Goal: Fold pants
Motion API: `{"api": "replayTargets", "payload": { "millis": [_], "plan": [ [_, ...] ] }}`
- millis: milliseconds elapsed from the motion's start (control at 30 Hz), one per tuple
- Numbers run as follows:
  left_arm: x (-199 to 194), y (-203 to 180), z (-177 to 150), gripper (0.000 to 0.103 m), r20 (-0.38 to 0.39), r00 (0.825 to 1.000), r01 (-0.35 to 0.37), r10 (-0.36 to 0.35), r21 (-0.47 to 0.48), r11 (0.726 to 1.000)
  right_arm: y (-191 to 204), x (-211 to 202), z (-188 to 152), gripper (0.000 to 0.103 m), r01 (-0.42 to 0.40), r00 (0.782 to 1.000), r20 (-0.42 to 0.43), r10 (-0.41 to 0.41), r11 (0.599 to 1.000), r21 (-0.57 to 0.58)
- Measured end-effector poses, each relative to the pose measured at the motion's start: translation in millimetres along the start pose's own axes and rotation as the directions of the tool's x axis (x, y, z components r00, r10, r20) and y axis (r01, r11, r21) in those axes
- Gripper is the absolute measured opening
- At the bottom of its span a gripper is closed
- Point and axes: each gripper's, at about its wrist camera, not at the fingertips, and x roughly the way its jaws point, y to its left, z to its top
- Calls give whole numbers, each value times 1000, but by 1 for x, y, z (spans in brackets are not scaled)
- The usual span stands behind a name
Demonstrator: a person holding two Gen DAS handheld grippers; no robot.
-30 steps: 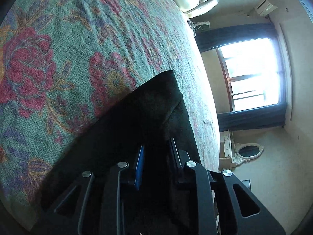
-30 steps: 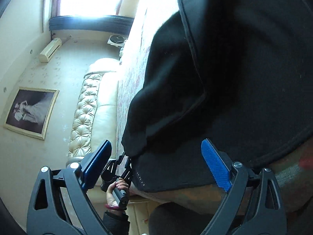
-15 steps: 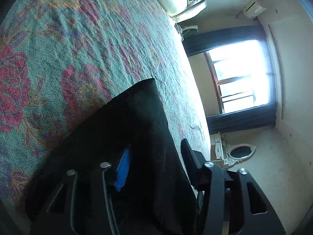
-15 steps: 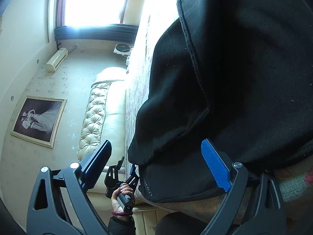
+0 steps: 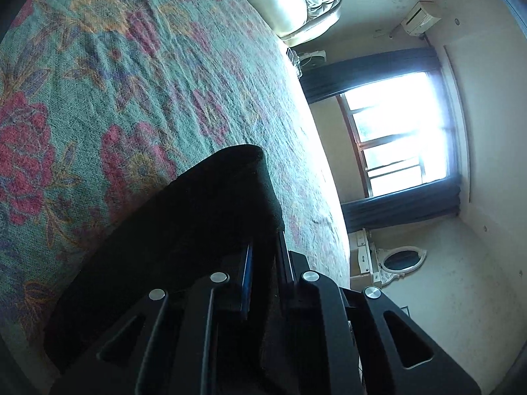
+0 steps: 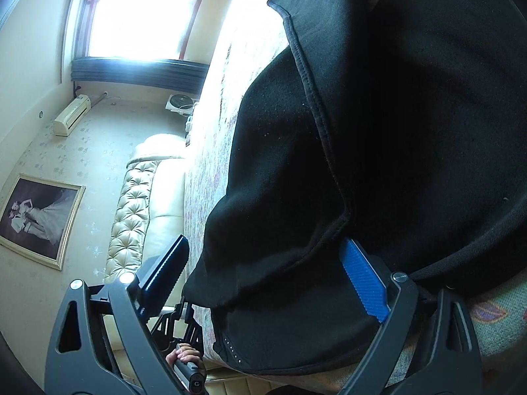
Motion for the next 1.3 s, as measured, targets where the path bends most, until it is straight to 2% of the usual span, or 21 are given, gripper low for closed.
{"api": "replayTargets", "payload": {
  "millis": [33, 67, 100, 167, 200, 233, 400, 567, 633, 667, 800, 833, 867, 933, 967, 1067, 1133, 1200, 1300],
  "plan": [
    [1, -2, 2, 13, 0, 1000, 0, 0, -2, 1000, 1, 1, 0, 89, 5, 1000, 0, -5, 1000, -6],
    [1, 1, 4, 13, -1, 1000, 0, 0, -3, 1000, 2, 1, 0, 76, 7, 1000, -1, -7, 1000, -12],
    [2, 1, 7, 13, -1, 1000, -2, 2, -6, 1000, 1, 1, 1, 50, -8, 1000, -11, 7, 1000, -14],
    [1, 5, 8, 13, -2, 1000, 2, -2, -16, 1000, -5, 4, 5, 20, -42, 998, -38, 43, 999, 24],
    [0, 8, 8, 13, -6, 1000, 5, -5, -20, 1000, -11, 5, 8, 12, -44, 998, -44, 46, 997, 57],
    [-1, 9, 7, 13, -7, 1000, 3, -3, -20, 1000, -17, 6, 9, 9, -44, 998, -46, 48, 996, 82],
    [-10, 8, 4, 13, 6, 1000, -2, 2, -5, 1000, -22, 4, 8, 8, -83, 995, -53, 89, 991, 107],
    [-37, -5, 7, 13, 61, 998, 31, -34, 42, 999, 0, -19, 11, 8, -144, 988, -56, 146, 989, 34],
    [-44, -10, 7, 13, 32, 998, 49, -51, 58, 997, 3, -26, 11, 8, -157, 985, -66, 158, 987, 20],
    [-46, -9, 5, 13, 7, 998, 54, -55, 52, 997, 4, -29, 12, 0, -159, 985, -64, 160, 987, 13],
    [-42, 0, -17, 14, -95, 995, 26, -24, 18, 999, 3, -30, 19, 0, -144, 988, -52, 143, 989, -28],
    [-40, 3, -22, 18, -106, 994, 15, -14, 7, 1000, 1, -28, 20, 0, -151, 987, -58, 150, 988, -16],
    [-37, 7, -26, 29, -109, 994, 9, -10, -8, 1000, -2, -24, 20, 0, -164, 984, -76, 164, 987, 6],
    [-32, 14, -30, 47, -102, 995, 0, -7, -65, 998, -8, -23, 16, 4, -162, 983, -81, 165, 986, 44],
    [-29, 19, -32, 50, -93, 995, 7, -16, -94, 996, -8, -20, 13, 4, -159, 982, -92, 162, 986, 48],
    [-22, 19, -33, 51, -61, 998, -16, 10, -98, 995, -12, -13, 7, 7, -151, 980, -120, 160, 985, 80],
    [-15, 19, -35, 51, -54, 998, -22, 17, -91, 996, -14, -7, 3, 16, -146, 978, -137, 158, 985, 96],
    [-10, 19, -34, 51, -41, 999, -37, 34, -85, 996, -17, -2, 0, 28, -143, 976, -148, 157, 984, 103],
    [-3, 20, -36, 51, -30, 997, -67, 65, -79, 995, -18, 4, -5, 28, -150, 973, -161, 167, 982, 118]
  ]
}}
